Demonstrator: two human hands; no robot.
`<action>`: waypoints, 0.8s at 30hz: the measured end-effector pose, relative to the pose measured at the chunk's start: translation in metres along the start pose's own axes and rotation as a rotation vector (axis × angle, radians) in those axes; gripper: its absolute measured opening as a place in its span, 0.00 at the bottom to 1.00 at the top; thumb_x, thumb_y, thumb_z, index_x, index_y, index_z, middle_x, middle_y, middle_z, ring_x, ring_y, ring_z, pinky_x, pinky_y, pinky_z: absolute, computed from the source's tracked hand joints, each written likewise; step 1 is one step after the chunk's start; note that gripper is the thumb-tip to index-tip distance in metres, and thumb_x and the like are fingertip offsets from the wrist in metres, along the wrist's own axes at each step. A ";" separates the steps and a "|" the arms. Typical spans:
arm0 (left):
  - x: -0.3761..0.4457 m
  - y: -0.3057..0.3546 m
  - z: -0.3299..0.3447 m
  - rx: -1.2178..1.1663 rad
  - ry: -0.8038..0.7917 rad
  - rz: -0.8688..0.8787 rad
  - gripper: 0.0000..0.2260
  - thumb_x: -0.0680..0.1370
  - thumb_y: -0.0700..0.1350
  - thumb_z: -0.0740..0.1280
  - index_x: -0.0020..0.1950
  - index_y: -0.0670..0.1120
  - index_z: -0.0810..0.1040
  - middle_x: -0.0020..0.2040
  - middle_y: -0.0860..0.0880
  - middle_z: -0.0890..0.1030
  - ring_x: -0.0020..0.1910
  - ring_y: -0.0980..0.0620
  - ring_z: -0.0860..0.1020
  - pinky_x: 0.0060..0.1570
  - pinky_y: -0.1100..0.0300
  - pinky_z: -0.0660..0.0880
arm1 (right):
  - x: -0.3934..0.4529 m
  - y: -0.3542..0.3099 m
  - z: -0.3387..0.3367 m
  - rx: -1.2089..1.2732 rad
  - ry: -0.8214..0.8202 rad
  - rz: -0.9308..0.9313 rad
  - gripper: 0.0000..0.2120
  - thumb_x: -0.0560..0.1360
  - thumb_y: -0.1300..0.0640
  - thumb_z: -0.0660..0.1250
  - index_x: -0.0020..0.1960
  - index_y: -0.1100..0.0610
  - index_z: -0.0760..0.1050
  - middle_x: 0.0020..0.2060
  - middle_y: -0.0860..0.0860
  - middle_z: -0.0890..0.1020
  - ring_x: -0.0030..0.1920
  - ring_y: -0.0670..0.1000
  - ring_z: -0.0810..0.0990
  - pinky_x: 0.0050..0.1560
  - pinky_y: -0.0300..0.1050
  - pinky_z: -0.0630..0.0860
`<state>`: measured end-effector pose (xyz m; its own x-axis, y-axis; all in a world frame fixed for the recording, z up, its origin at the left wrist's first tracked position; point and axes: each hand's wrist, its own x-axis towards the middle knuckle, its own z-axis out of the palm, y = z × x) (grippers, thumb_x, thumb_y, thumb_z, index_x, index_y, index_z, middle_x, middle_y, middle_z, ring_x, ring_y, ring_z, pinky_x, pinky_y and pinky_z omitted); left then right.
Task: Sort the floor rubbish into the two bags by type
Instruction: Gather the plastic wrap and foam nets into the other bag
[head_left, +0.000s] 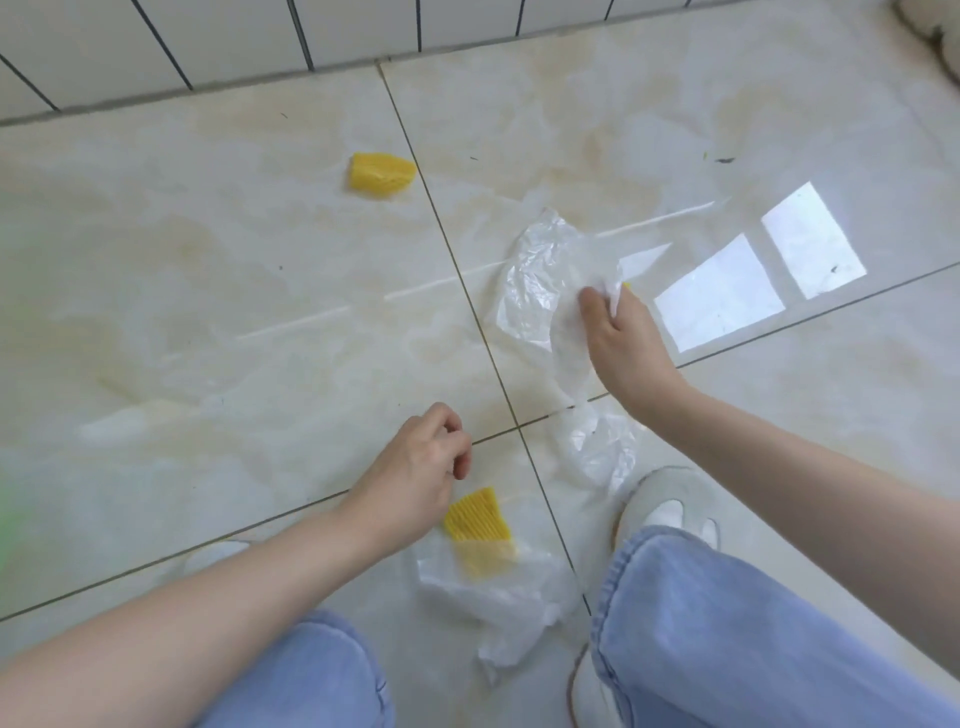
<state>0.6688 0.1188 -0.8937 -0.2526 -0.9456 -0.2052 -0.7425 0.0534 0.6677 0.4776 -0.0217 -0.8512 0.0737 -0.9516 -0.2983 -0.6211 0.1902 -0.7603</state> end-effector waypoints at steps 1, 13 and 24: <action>-0.003 0.006 0.004 -0.007 -0.011 0.007 0.12 0.68 0.32 0.56 0.42 0.45 0.74 0.49 0.48 0.71 0.43 0.48 0.72 0.44 0.56 0.72 | -0.001 -0.002 -0.001 0.028 -0.004 -0.001 0.19 0.77 0.44 0.53 0.43 0.60 0.65 0.35 0.52 0.68 0.35 0.51 0.67 0.35 0.47 0.66; 0.002 0.009 0.014 0.308 -0.342 0.073 0.21 0.77 0.48 0.62 0.70 0.53 0.66 0.57 0.50 0.70 0.57 0.49 0.70 0.52 0.58 0.69 | -0.027 0.057 -0.031 -0.430 -0.264 -0.074 0.26 0.73 0.44 0.69 0.58 0.56 0.60 0.45 0.52 0.72 0.46 0.56 0.72 0.41 0.49 0.65; 0.008 0.001 0.020 0.438 -0.468 0.083 0.10 0.74 0.49 0.66 0.52 0.51 0.68 0.54 0.51 0.64 0.48 0.50 0.67 0.40 0.58 0.63 | -0.030 0.098 -0.016 -0.770 -0.340 -0.130 0.29 0.71 0.43 0.70 0.63 0.58 0.65 0.56 0.55 0.67 0.57 0.59 0.67 0.60 0.49 0.66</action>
<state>0.6534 0.1174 -0.9088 -0.4902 -0.6981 -0.5218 -0.8684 0.3401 0.3607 0.4024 0.0220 -0.9075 0.3347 -0.8069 -0.4867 -0.9400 -0.2497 -0.2325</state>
